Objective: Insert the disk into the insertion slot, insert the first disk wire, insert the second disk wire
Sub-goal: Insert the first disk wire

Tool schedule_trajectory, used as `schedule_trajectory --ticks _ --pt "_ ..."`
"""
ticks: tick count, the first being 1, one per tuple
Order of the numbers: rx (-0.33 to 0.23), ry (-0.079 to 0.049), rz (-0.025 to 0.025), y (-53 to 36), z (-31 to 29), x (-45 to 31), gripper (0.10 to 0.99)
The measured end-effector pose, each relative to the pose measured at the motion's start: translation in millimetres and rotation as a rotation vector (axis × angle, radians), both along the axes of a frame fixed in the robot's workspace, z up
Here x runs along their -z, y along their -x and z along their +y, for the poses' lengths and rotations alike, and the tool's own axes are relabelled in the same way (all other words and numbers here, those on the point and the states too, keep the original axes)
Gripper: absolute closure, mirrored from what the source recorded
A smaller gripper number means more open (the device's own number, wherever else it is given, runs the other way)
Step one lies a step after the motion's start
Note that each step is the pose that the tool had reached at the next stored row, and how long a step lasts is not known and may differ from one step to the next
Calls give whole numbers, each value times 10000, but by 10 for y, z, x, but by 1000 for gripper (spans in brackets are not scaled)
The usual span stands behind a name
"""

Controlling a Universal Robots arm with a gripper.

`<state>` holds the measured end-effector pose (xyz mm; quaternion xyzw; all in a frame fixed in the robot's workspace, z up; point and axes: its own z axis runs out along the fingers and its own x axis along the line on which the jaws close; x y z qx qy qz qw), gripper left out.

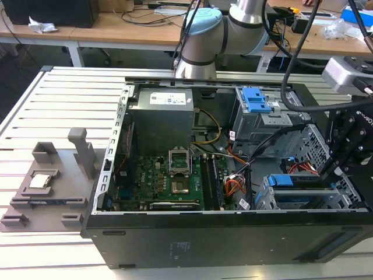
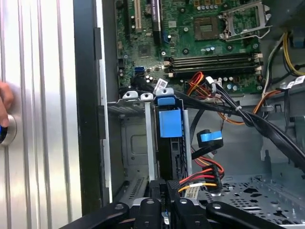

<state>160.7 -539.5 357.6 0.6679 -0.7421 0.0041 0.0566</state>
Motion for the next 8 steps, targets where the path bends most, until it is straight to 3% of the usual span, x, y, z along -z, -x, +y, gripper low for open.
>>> schedule_trajectory --ticks 5,8 --pt "253 -12 1 0 -1 -1 914" --pt "249 -611 8 1 0 0 914"
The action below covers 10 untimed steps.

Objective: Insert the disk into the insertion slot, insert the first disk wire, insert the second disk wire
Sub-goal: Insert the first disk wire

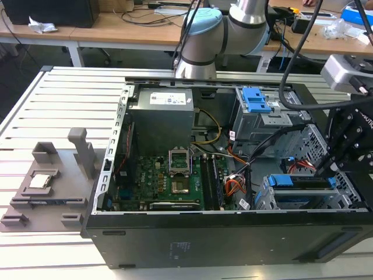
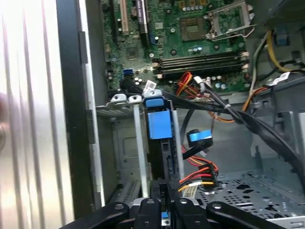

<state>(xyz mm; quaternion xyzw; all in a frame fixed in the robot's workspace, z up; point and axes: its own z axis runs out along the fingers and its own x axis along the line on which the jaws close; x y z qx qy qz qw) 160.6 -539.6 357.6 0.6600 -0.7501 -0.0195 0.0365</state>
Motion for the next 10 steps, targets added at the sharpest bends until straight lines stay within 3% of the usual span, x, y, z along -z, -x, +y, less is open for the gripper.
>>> schedule_trajectory --ticks 1,3,4,5,10 --pt "-18 -348 0 6 0 1 914" --pt "-87 -572 2 9 0 5 914" --pt "-441 -659 11 10 1 19 914" --pt "-743 -659 21 11 -1 36 914" --pt "-753 -657 22 10 -1 86 914"
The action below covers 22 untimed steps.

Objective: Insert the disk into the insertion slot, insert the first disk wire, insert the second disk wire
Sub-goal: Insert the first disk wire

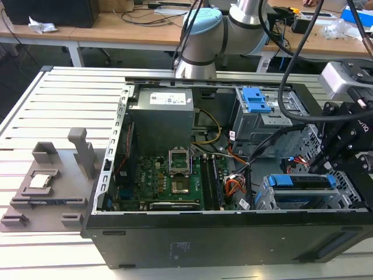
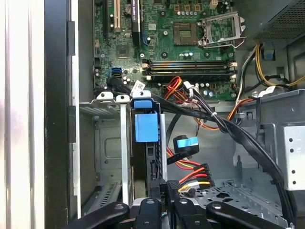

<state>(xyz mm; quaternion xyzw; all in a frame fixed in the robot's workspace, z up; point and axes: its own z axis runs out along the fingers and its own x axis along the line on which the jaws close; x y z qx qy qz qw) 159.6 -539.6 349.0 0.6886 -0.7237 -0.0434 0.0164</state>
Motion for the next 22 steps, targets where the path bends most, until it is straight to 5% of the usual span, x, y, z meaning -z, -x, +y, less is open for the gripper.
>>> schedule_trajectory --ticks 10,22 --pt "1 -1 0 -6 -22 96 914" --pt "1 0 0 -8 -53 64 914"
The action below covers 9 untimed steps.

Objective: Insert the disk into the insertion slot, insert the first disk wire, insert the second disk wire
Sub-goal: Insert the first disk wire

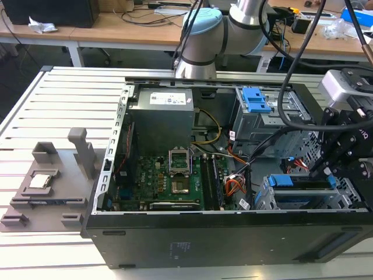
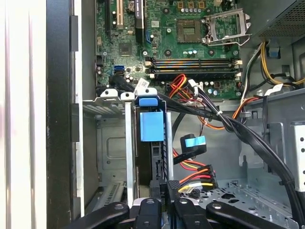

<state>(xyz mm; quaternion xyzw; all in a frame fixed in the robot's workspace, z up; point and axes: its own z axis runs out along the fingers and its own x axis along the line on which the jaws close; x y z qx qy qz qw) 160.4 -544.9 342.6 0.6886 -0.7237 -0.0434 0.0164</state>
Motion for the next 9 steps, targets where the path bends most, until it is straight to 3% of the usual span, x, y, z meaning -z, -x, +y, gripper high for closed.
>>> schedule_trajectory --ticks 9 --pt "-3 -9 10 -6 1 71 914"
